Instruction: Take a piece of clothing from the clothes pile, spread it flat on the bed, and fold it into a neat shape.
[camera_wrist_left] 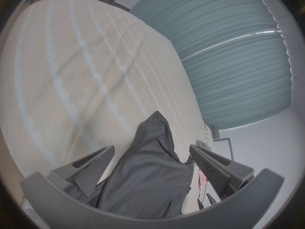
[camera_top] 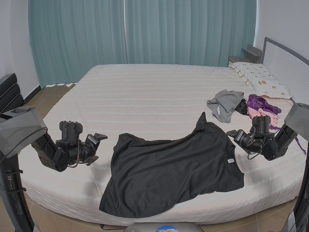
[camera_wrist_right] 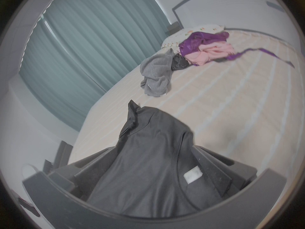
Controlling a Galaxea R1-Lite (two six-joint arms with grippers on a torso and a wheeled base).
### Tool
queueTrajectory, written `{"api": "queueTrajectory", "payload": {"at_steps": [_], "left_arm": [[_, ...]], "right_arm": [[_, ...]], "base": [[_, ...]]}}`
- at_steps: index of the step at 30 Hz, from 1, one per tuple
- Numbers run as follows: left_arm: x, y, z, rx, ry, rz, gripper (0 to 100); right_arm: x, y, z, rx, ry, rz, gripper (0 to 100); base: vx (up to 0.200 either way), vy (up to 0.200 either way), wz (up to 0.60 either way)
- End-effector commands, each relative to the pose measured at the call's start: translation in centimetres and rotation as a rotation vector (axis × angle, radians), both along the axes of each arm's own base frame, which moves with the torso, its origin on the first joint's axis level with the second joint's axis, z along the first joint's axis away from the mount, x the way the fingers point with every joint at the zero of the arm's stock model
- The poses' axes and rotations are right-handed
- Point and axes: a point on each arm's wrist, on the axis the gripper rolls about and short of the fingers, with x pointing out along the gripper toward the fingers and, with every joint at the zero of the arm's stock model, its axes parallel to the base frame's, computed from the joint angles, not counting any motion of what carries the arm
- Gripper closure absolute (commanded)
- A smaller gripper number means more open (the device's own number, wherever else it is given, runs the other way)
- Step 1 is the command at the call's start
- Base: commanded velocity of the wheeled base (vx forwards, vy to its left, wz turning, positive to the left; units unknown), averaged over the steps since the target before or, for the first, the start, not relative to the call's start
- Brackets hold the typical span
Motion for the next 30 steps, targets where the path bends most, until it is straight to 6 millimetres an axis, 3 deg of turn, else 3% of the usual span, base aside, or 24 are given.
{"api": "queueTrajectory", "payload": {"at_steps": [1, 8, 11, 17, 30], "left_arm": [[-0.4, -0.7, -0.1, 0.001, 0.007, -0.017, 0], [-0.4, -0.9, -0.3, -0.001, 0.014, -0.026, 0], [-0.4, -1.0, -0.2, 0.001, 0.012, -0.025, 0], [-0.3, -1.0, -0.2, 0.001, 0.011, -0.022, 0], [-0.4, -1.1, -0.1, -0.009, 0.012, -0.029, 0]], "right_arm": [[-2.2, 0.3, -0.9, 0.110, 0.039, 0.017, 0], [-3.0, -0.9, -3.6, 0.139, 0.031, 0.010, 0], [-3.5, -0.9, -3.5, 0.136, -0.002, 0.014, 0], [-4.2, -0.6, -3.8, 0.111, -0.036, 0.036, 0], [-4.2, -0.7, -4.3, 0.096, -0.054, 0.039, 0]], "base": [[0.000, 0.000, 0.00], [0.000, 0.000, 0.00], [0.000, 0.000, 0.00], [-0.200, 0.000, 0.00], [0.000, -0.015, 0.00]]}}
